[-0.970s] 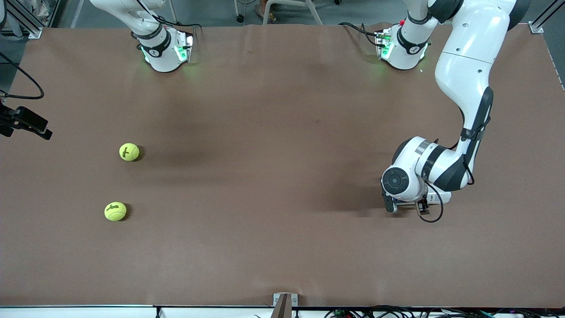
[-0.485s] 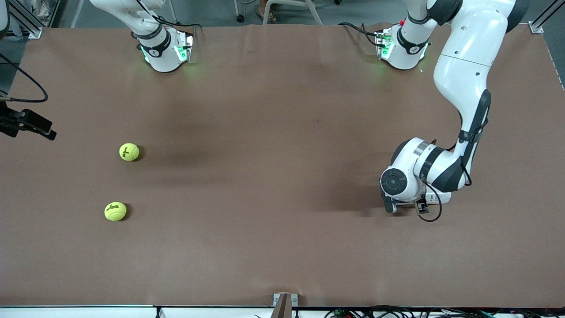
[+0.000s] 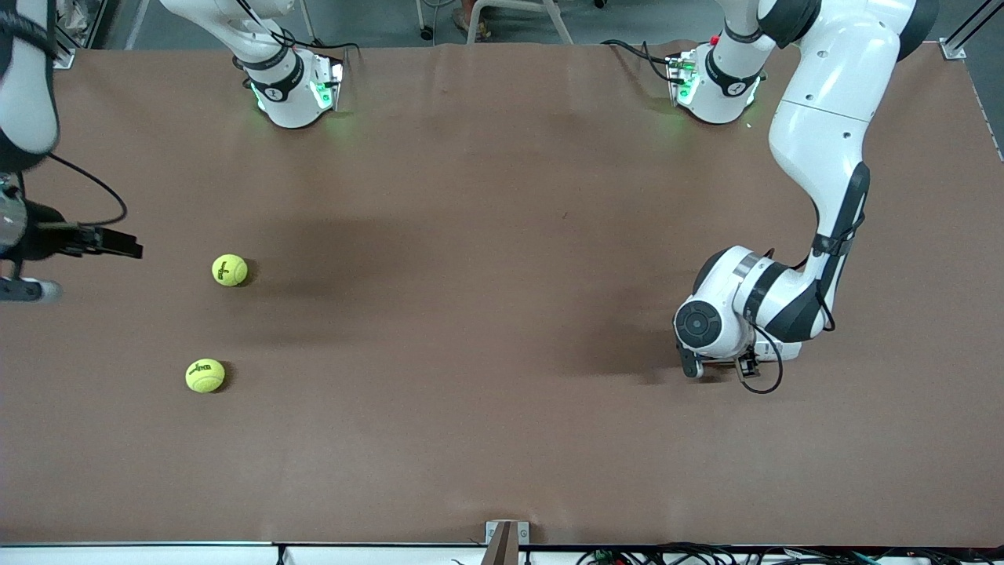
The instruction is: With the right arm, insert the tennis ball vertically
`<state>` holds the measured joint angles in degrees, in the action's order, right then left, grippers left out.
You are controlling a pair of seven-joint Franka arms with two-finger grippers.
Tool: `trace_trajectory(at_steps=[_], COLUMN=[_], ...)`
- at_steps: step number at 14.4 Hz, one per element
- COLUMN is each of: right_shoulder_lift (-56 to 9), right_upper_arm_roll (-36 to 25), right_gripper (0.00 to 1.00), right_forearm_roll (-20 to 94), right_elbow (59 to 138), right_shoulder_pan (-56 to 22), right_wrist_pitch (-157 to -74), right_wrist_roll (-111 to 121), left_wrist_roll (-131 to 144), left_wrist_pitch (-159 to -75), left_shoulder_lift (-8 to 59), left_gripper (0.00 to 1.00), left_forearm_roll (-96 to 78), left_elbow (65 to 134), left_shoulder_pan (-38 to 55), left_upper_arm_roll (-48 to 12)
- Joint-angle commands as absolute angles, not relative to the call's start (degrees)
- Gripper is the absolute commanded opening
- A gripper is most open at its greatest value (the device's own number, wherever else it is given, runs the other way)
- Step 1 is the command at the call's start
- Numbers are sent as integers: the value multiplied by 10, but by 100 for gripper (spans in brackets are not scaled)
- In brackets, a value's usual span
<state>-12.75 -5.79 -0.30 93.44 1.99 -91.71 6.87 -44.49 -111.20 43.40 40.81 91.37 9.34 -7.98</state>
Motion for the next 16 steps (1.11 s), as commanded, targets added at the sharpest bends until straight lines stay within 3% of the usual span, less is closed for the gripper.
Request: trace_trajectory(at_steps=[1,7,16], right_shoulder_lift=[-143,-155,-207], right_upper_arm_roll=[-54,-54,-54], right_gripper=[100,100,100], right_forearm_roll=[-4,-10,-10], right_elbow=[997,1167,1212], right_shoulder_pan=[28,25,36], right_wrist_pitch=[-982,-1157,-1230], right_wrist_roll=[87,87,84], left_wrist_roll=[-424,-417,-417], left_wrist_pitch=[-1111,-1112,-1112], left_shoulder_lift=[439,442,442], left_gripper=[89,85,75], left_forearm_roll=[420,420,420], left_elbow=[910,911,911], left_shoulder_pan=[97,97,98], left_upper_arm_roll=[-79,-79,-81])
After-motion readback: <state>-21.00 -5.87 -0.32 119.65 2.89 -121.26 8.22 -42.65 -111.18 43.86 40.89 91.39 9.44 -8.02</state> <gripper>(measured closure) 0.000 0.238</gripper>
